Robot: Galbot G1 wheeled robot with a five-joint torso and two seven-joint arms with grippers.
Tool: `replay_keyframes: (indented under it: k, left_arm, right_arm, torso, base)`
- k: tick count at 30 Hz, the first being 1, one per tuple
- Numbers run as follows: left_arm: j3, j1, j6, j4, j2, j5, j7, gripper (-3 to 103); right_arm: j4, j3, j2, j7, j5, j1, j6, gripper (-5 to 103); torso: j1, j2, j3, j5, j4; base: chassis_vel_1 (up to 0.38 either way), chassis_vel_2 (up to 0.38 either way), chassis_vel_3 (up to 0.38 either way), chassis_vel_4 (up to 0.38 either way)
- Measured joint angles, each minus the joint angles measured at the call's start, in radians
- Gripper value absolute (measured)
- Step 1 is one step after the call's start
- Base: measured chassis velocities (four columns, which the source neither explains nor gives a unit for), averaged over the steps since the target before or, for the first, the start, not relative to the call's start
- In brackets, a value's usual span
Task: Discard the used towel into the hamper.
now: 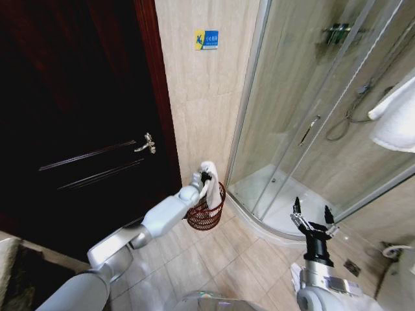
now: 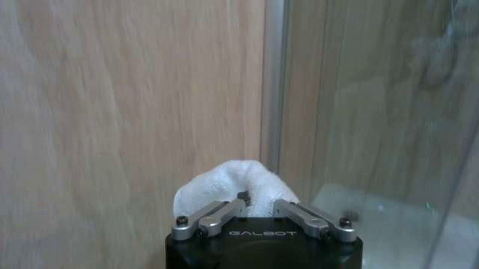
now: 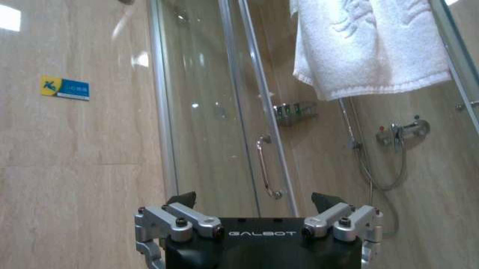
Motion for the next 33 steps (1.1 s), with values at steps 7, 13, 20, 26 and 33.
replay_keyframes:
  k: [7,13,20,26,33]
  left_arm:
    - [0.023,0.04,-0.025,0.081,-0.009,0.029,-0.004,2]
    - [0.09,-0.014,-0.01,0.128,0.001,-0.017,0.02,2]
    - [0.244,-0.135,0.002,0.259,-0.035,-0.073,0.064,2]
    - [0.278,-0.165,0.0,0.342,-0.093,-0.082,0.095,2]
    - [0.25,-0.171,-0.05,0.591,-0.246,-0.025,0.124,2]
  right_arm:
    - [-0.006,-0.013,-0.005,-0.003,-0.008,0.01,-0.002,100]
    - [-0.034,-0.023,0.005,-0.023,-0.011,0.028,0.007,100]
    - [-0.056,-0.039,0.043,-0.025,-0.004,0.059,0.043,100]
    - [-0.039,-0.033,0.042,-0.02,-0.025,0.054,0.062,100]
    - [0.023,-0.057,0.044,-0.012,-0.051,0.058,0.055,100]
  torso:
    - [0.0,0.0,0.0,0.0,0.0001]
    - [0.0,0.0,0.0,0.0001,0.0002]
    - [0.0,0.0,0.0,-0.0001,0.0001]
    - [0.0,0.0,0.0,0.0,-0.0001]
    - [0.0,0.0,0.0,0.0001,0.0]
  base:
    - [0.0,0.0,0.0,0.0]
    - [0.0,0.0,0.0,0.0]
    - [0.0,0.0,0.0,0.0]
    - [0.0,0.0,0.0,0.0]
    - [0.0,0.0,0.0,0.0]
